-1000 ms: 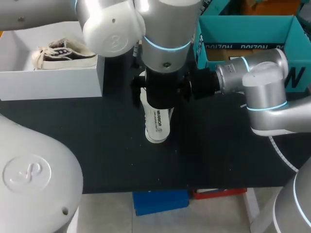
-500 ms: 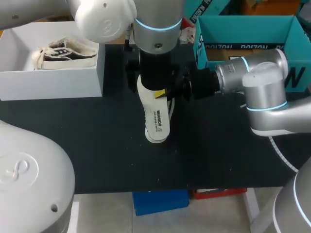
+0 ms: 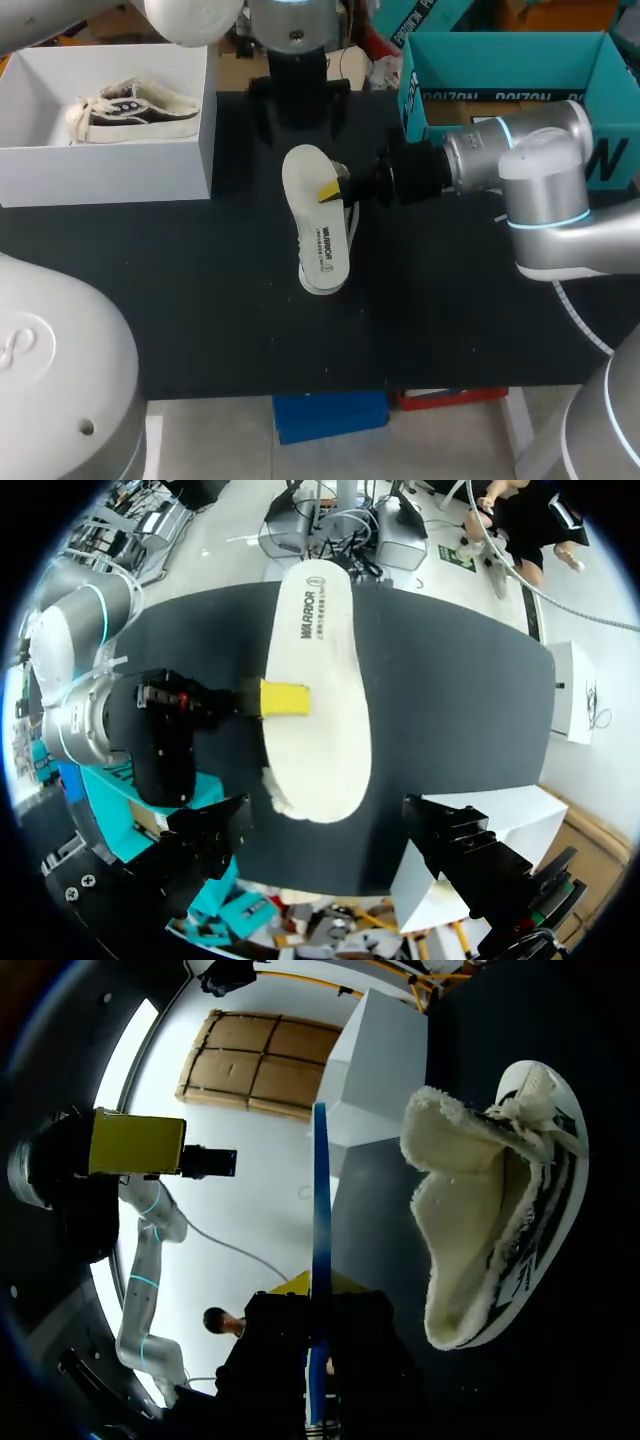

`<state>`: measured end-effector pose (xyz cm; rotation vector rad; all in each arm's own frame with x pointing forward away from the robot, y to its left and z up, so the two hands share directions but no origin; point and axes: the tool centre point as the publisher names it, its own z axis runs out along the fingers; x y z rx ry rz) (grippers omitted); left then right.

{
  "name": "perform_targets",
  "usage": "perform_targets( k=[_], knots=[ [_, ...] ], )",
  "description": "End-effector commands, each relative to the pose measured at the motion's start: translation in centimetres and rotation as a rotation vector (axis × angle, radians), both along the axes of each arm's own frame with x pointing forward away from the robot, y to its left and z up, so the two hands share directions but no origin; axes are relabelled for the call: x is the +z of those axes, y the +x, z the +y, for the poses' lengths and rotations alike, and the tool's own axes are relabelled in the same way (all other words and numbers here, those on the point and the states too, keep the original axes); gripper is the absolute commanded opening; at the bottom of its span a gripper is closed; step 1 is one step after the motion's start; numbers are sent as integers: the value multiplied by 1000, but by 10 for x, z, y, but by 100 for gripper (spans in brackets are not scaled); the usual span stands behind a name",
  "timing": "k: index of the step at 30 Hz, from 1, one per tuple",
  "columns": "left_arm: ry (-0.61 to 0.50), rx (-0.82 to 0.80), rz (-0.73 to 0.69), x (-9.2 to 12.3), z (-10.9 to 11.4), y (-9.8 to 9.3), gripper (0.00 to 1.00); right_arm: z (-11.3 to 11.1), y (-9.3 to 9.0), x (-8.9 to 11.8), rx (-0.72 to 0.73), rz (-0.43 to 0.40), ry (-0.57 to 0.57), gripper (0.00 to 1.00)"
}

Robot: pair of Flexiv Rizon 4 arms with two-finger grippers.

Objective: Take the shoe out of the shoebox, open the shoe tongue, remove and reinsert the insole, then place the shoe into the shoebox

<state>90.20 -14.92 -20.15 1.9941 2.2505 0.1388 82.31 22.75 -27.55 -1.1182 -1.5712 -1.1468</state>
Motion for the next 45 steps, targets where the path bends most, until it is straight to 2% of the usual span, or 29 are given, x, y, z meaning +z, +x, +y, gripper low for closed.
perform_targets(
  k=[1, 6, 11, 26, 32, 41, 43, 45],
  knots=[
    [-14, 2, 25, -8, 2, 21, 100, 0, 0, 0, 1, 1, -3, 0],
    [-18, 4, 28, -10, 2, 25, 100, 0, 0, 0, 1, 1, -3, 0],
    [-20, 1, 30, -7, 0, 10, 100, 0, 0, 0, 1, 1, -3, 0],
    [18, -1, 18, -5, 6, -92, 100, 0, 0, 0, 1, 1, -3, 0],
    [44, -12, 20, -10, 6, -124, 100, 0, 0, 0, 1, 1, -3, 0],
    [23, -36, 26, -17, 9, -158, 100, 0, 0, 0, 1, 1, -3, 0],
    [-8, -47, 37, -18, 10, -162, 100, 0, 0, 0, 1, 1, -3, 0],
    [-109, -91, 49, -19, 16, -163, 100, 0, 0, 0, 1, 1, -3, 0]
  ],
)
